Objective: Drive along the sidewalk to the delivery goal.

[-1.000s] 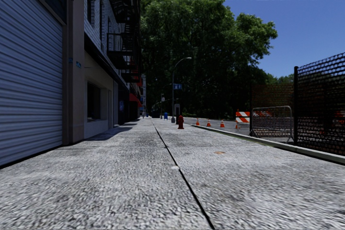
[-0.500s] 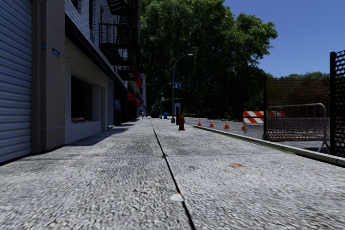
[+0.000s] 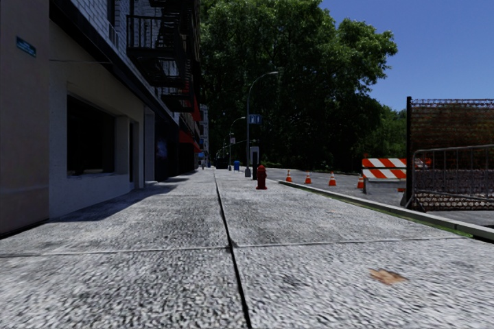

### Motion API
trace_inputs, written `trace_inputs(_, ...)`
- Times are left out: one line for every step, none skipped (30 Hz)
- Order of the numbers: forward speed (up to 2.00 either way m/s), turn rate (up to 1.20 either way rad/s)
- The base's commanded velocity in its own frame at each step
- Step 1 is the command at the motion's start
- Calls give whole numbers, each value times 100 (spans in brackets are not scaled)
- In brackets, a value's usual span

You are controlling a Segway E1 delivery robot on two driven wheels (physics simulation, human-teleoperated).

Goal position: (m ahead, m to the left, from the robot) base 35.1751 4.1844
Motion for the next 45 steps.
trace_inputs(200,11)
trace_inputs(200,17)
trace_inputs(200,27)
trace_inputs(200,33)
trace_inputs(200,33)
trace_inputs(200,35)
trace_inputs(200,35)
trace_inputs(200,35)
trace_inputs(200,35)
trace_inputs(200,28)
trace_inputs(200,11)
trace_inputs(200,11)
trace_inputs(200,0)
trace_inputs(200,0)
trace_inputs(200,0)
trace_inputs(200,0)
trace_inputs(200,0)
trace_inputs(200,0)
trace_inputs(200,0)
trace_inputs(200,0)
trace_inputs(200,0)
trace_inputs(200,8)
trace_inputs(200,8)
trace_inputs(200,17)
trace_inputs(200,19)
trace_inputs(200,12)
trace_inputs(200,12)
trace_inputs(200,1)
trace_inputs(200,0)
trace_inputs(200,0)
trace_inputs(200,0)
trace_inputs(200,0)
trace_inputs(200,0)
trace_inputs(200,0)
trace_inputs(200,0)
trace_inputs(200,0)
trace_inputs(200,8)
trace_inputs(200,13)
trace_inputs(200,13)
trace_inputs(200,15)
trace_inputs(200,15)
trace_inputs(200,15)
trace_inputs(200,15)
trace_inputs(200,15)
trace_inputs(200,8)
